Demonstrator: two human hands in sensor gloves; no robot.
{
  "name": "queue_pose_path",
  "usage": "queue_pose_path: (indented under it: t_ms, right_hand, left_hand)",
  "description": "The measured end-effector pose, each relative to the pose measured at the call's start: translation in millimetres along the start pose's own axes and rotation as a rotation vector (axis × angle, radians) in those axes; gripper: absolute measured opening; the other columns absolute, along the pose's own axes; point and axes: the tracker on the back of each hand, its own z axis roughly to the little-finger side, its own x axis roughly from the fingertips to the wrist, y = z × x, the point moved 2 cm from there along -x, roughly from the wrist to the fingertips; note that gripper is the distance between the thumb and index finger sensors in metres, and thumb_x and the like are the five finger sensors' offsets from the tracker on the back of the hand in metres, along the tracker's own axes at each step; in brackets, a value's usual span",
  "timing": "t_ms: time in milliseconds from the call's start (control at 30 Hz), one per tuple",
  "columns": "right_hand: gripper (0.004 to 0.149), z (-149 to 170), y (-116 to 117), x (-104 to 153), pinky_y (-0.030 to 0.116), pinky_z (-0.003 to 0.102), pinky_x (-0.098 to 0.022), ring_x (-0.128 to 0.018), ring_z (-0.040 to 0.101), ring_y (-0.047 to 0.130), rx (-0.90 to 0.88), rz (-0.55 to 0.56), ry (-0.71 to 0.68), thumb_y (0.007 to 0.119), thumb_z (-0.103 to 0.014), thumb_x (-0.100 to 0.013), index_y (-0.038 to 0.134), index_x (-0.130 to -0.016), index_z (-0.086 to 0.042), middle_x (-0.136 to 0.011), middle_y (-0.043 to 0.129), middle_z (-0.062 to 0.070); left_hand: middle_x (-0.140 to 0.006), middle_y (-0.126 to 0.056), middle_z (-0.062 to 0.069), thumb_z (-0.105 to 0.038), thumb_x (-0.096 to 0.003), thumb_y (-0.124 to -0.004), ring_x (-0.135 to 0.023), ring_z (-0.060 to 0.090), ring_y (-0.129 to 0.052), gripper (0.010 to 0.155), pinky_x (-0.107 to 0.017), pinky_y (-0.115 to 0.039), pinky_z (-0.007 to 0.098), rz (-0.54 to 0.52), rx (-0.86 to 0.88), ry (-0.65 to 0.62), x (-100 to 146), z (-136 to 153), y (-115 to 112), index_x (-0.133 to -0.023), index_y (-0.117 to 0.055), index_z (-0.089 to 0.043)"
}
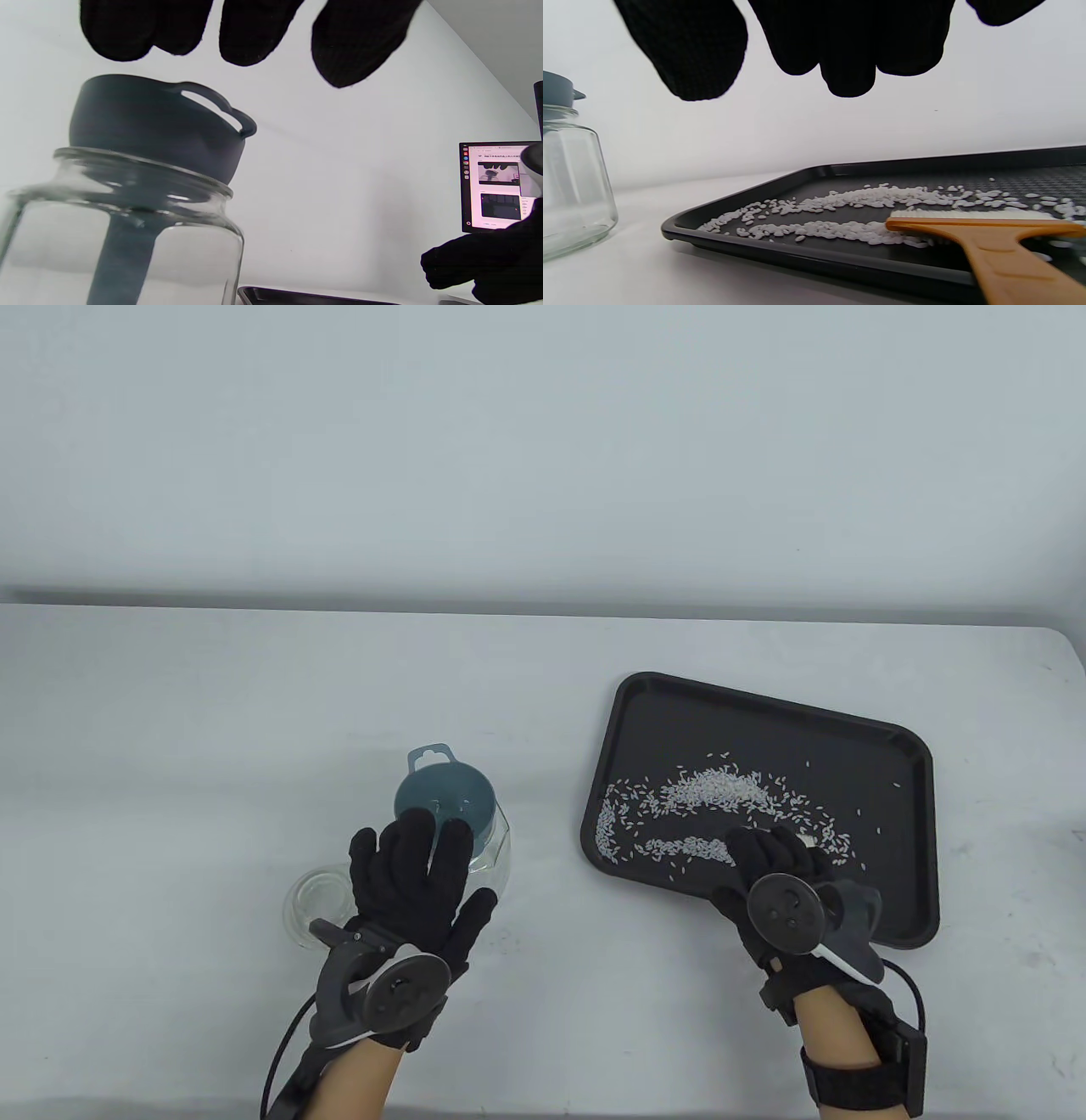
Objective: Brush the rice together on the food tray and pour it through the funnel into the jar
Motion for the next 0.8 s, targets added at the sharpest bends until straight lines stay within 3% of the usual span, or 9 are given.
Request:
queue_pose_path:
  t_ms: [167, 467, 633, 800]
  right_hand:
    - [0.070, 16.4, -6.8, 2.3, 0.054, 0.070, -0.055, -0.083, 0.055, 0.076, 0.091, -0.055, 0.147, 0.076, -0.046, -0.046, 0.062, -0.096, 0.000, -0.095, 0.073, 0.023]
    - [0.069, 67.4, -3.5, 11.6, 0.069, 0.062, -0.047, -0.061, 0.044, 0.097, 0.162, -0.313, 0.502, 0.075, -0.051, -0.046, 0.072, -0.089, 0.003, -0.074, 0.093, 0.014]
    - [0.075, 65.5, 18.4, 8.6, 0.075, 0.059, -0.041, -0.050, 0.040, 0.103, 0.126, -0.459, 0.508, 0.075, -0.053, -0.044, 0.073, -0.088, 0.007, -0.063, 0.099, 0.012]
    - [0.084, 47.5, 37.4, 2.7, 0.075, 0.059, -0.041, -0.050, 0.041, 0.104, 0.222, -0.569, 0.455, 0.075, -0.057, -0.042, 0.066, -0.091, 0.010, -0.066, 0.099, 0.012]
  left_hand:
    - [-0.107, -0.047, 0.045, -0.043, -0.0537, -0.071, -0.089, 0.072, -0.056, 0.074, -0.064, -0.029, 0.084, 0.032, -0.003, -0.015, -0.4, -2.3, -7.6, -0.112, -0.053, 0.000]
    - [-0.108, -0.043, 0.046, -0.043, -0.0537, -0.071, -0.091, 0.073, -0.052, 0.075, -0.064, -0.027, 0.084, 0.047, -0.013, -0.032, -0.2, -5.4, -11.5, -0.112, -0.051, 0.000]
    - [-0.108, -0.043, 0.045, -0.043, -0.0537, -0.071, -0.091, 0.073, -0.052, 0.075, -0.064, -0.026, 0.084, 0.040, -0.007, -0.031, 0.3, -4.3, -11.1, -0.112, -0.051, 0.000]
    - [-0.108, -0.043, 0.045, -0.043, -0.0536, -0.071, -0.091, 0.073, -0.052, 0.075, -0.064, -0.026, 0.084, 0.036, -0.004, -0.022, 0.6, -1.7, -9.9, -0.112, -0.051, 0.001]
